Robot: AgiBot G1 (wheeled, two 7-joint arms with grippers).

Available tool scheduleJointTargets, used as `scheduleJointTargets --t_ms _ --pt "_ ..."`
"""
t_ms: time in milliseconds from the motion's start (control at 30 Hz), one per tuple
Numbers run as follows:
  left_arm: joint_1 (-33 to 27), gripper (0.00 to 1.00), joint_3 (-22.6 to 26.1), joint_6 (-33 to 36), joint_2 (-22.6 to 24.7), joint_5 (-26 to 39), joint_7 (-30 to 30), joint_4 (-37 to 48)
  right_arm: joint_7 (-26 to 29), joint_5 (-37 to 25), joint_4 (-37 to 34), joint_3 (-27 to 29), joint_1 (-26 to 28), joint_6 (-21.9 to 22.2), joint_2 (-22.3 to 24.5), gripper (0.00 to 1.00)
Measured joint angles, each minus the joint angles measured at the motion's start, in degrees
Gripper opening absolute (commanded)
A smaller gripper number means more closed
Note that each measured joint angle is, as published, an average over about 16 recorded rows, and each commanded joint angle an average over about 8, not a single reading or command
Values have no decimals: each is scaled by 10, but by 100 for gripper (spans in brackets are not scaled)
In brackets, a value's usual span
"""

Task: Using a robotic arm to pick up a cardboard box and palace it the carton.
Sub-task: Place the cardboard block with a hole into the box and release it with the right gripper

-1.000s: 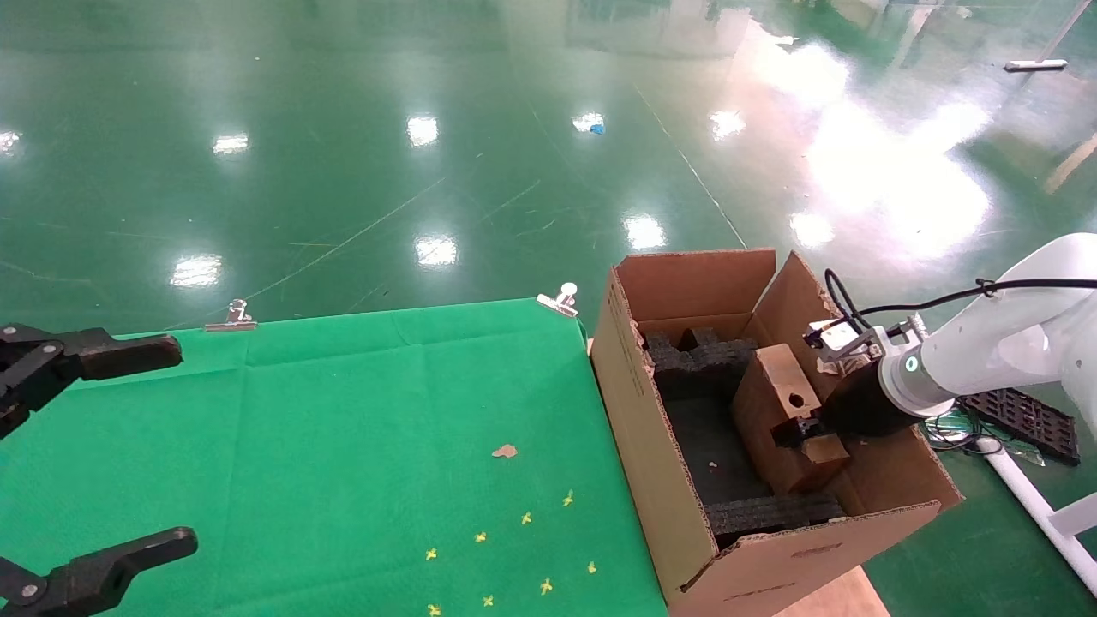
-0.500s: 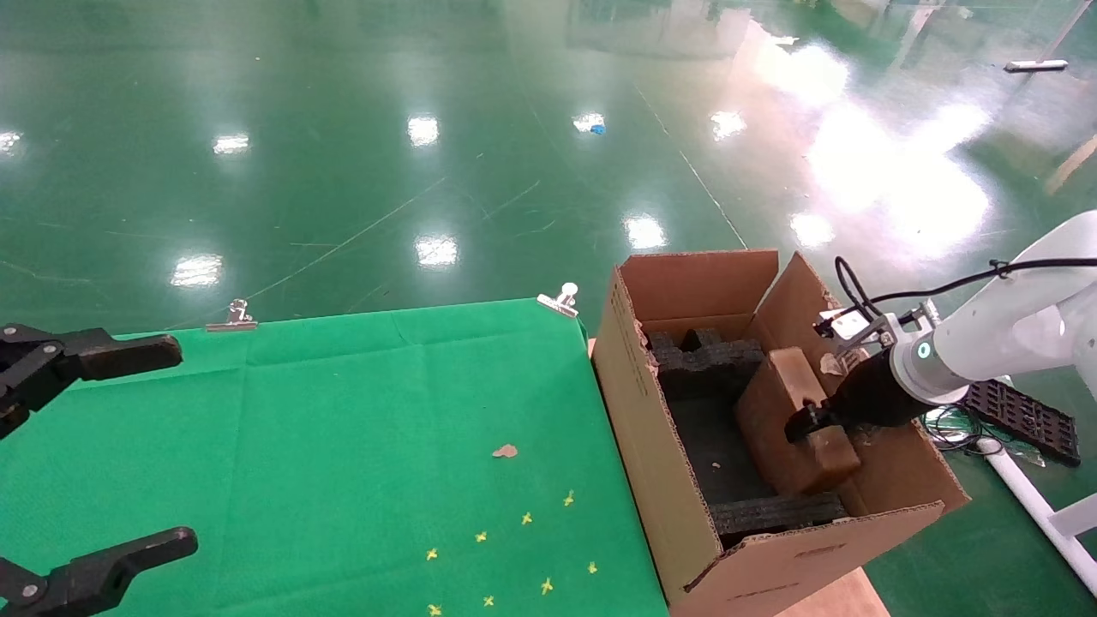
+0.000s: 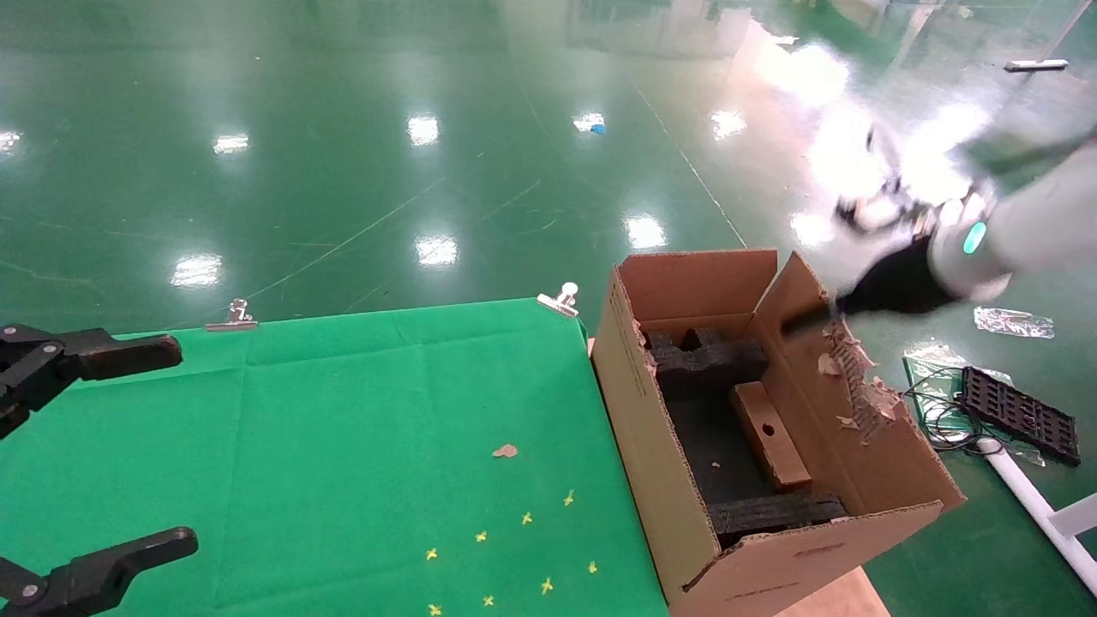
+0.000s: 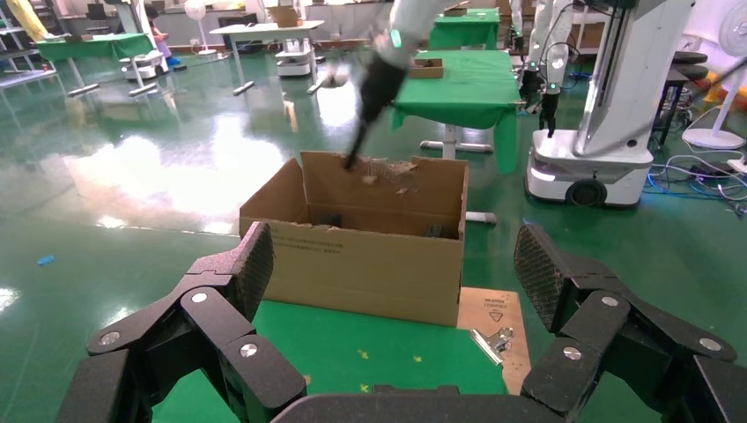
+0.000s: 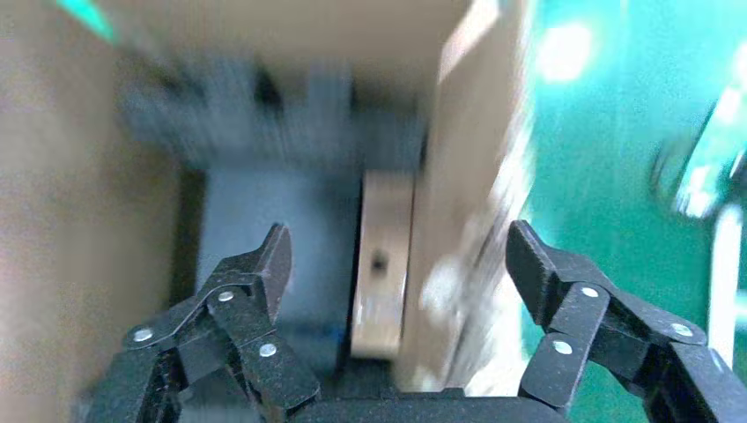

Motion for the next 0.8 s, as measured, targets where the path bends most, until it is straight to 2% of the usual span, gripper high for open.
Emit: scheduleJointTargets --t_ms 200,367,600,800 --pt "0 100 0 0 0 0 0 0 -46 15 20 13 65 -1 21 100" --pt "0 100 0 0 0 0 0 0 -73 31 40 33 87 -1 38 100" --pt "0 100 1 0 0 0 0 0 -101 57 87 86 62 -10 56 100" --pt "0 100 1 0 0 0 1 1 -123 81 147 153 6 -27 66 100"
